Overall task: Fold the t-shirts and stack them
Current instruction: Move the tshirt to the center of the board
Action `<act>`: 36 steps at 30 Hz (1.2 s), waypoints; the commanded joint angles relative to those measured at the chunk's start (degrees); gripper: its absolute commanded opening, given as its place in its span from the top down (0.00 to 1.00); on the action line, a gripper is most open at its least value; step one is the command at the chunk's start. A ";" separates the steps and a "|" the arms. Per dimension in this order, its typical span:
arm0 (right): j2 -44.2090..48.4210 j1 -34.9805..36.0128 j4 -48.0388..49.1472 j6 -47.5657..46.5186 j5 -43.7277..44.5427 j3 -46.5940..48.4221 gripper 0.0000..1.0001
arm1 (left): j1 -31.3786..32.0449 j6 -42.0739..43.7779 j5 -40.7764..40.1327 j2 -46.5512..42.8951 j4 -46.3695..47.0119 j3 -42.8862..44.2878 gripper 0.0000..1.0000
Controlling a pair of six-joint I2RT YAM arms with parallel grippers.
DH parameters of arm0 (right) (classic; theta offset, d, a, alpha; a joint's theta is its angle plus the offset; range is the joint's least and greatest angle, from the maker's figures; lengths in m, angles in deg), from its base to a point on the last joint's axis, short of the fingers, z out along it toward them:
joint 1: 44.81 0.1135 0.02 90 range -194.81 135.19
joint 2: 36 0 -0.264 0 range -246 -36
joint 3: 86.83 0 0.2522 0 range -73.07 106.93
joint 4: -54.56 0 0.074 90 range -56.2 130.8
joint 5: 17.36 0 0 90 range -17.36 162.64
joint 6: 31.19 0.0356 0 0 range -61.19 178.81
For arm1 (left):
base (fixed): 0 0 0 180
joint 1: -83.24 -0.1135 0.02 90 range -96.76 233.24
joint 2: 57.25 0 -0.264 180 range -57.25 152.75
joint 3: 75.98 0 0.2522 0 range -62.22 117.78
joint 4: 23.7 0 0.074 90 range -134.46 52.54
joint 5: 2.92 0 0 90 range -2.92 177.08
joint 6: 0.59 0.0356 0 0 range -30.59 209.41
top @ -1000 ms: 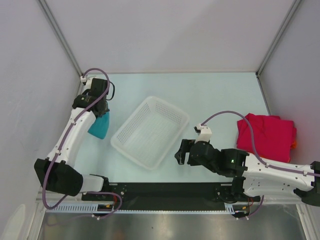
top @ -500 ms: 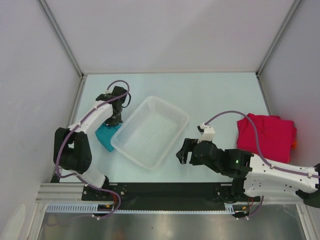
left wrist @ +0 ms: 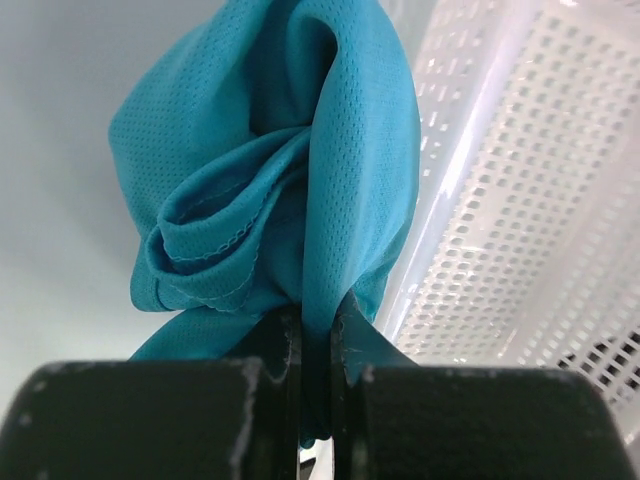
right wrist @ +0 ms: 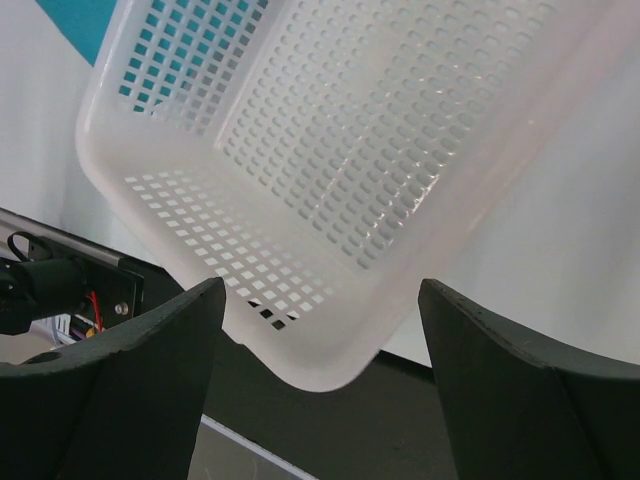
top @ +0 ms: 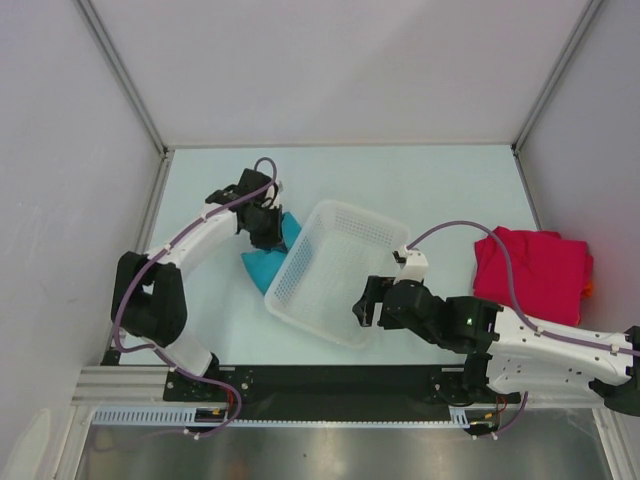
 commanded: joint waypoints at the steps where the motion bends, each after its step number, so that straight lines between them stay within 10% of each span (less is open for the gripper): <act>1: 1.43 -0.27 -0.71 -0.18 0.71 0.05 0.16 | -0.01 -1.65 10.30 -0.33 7.64 0.65 1.00; 8: 1.08 -0.18 -2.28 0.26 0.71 0.67 0.16 | -0.01 -2.62 4.09 2.21 6.26 0.47 0.97; 11: 1.34 -0.36 -3.43 0.43 1.06 0.76 0.16 | 0.07 -3.67 -12.15 3.79 -0.31 2.49 0.64; 15: 1.60 -0.36 -4.84 0.17 2.28 0.93 0.16 | -0.19 -3.76 -21.07 2.58 -3.77 2.94 0.46; 23: -1.20 -1.24 -5.27 -0.62 1.67 1.90 0.16 | -6.07 -8.15 0.87 -7.61 4.30 -2.77 0.44; 36: -10.43 -5.28 -1.06 -4.31 -2.81 1.02 0.14 | -6.08 -7.45 13.28 -20.88 3.26 -11.64 0.44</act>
